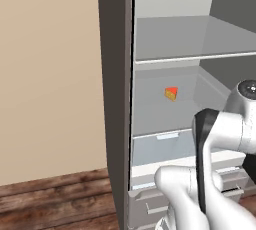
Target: Take the cheese, fish, and squash from the fridge and place them on the plate on the dining counter to create an appetizer plate.
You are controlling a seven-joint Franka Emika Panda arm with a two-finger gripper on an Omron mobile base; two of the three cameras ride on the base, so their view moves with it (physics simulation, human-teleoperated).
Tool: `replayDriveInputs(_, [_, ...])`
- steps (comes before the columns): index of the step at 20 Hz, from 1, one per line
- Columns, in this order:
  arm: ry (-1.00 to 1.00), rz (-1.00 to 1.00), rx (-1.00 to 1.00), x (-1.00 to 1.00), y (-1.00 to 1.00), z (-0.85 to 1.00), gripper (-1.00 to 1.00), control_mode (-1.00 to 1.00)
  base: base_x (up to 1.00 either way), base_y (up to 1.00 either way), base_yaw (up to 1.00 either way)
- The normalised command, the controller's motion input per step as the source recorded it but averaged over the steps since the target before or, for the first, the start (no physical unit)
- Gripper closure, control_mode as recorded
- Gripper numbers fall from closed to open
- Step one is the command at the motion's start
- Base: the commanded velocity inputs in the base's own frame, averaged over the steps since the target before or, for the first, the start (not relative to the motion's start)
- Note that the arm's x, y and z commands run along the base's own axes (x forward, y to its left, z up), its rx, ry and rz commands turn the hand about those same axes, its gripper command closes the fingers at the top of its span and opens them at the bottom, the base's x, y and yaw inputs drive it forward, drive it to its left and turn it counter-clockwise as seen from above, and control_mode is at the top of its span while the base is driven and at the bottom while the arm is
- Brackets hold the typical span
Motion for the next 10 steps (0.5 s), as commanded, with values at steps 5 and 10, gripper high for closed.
replayDriveInputs(5, [0.0,0.04,-0.02,-0.32,0.15,0.0,1.0,1.0,-0.53,0.23,0.07])
replayDriveInputs(10, [0.0,0.0,0.0,0.0,0.0,0.0,1.0,1.0,-0.98,0.53,0.14])
